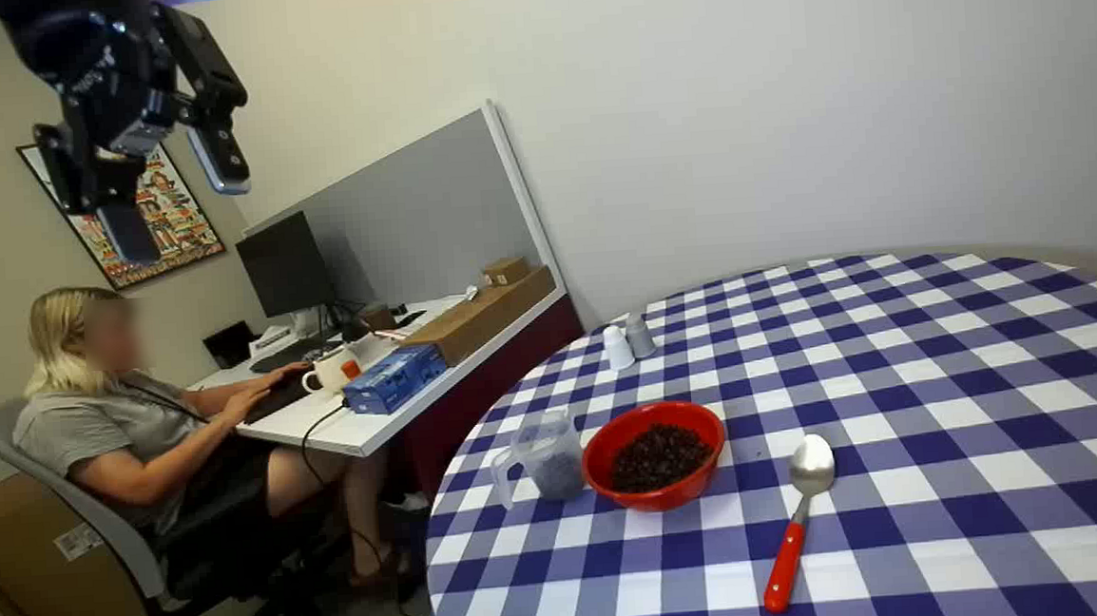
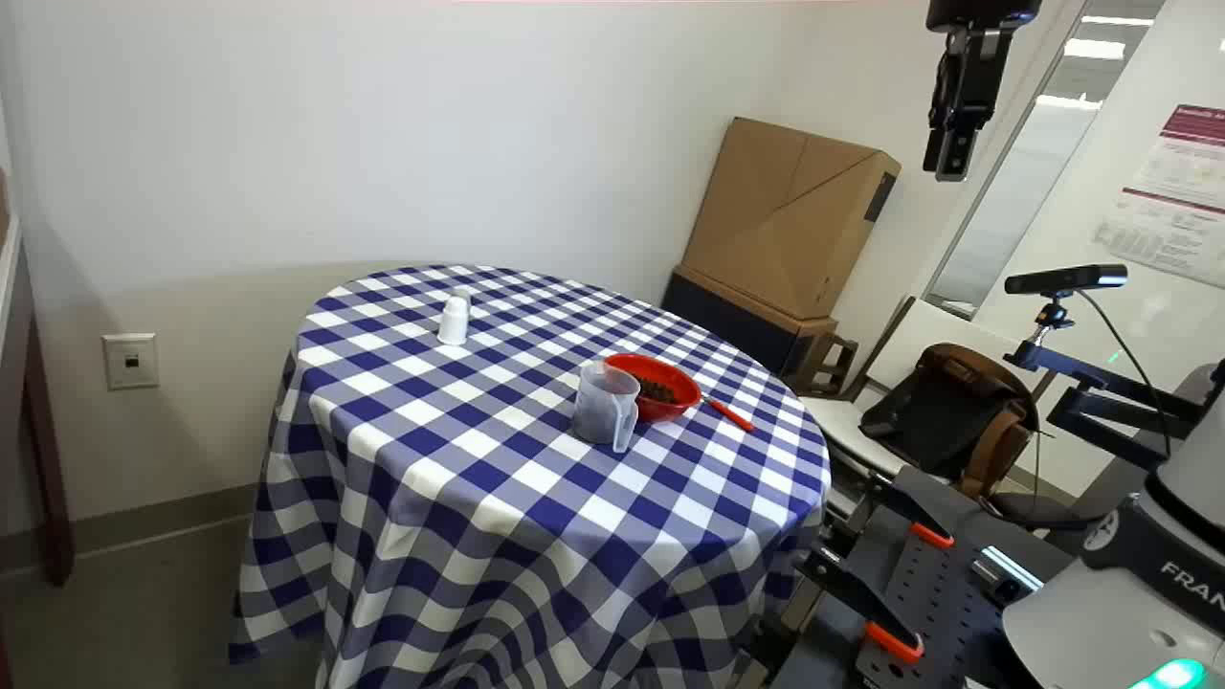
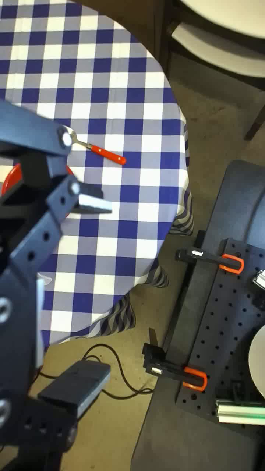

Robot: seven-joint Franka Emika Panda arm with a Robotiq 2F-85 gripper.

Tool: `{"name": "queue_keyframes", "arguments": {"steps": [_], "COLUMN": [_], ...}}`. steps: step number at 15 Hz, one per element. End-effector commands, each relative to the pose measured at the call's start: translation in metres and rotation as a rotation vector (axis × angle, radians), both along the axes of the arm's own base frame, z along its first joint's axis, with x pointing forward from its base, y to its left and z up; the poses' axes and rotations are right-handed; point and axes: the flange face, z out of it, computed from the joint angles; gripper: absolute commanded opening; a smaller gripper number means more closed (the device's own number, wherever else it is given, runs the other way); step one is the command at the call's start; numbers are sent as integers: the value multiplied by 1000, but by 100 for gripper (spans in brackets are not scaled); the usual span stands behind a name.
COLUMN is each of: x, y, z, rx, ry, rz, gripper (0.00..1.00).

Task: Pick up the spoon and scoop some of the objects from the red bowl and put them in the measuring cup, then put the spoon on the table

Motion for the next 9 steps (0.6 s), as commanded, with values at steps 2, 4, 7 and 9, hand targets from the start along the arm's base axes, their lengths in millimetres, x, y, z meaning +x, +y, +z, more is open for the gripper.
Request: {"name": "queue_keyframes", "arguments": {"steps": [2,4,7,9], "x": [3,7,14,22], "y": [-7,-24,-60,-90], "z": [-2,-9,-25,-38], "rx": [2,-7,-14,-37], "ry": [11,26,11,-18], "rz": [-6,-34,-82,-131], "gripper": [100,100,100,100]}}
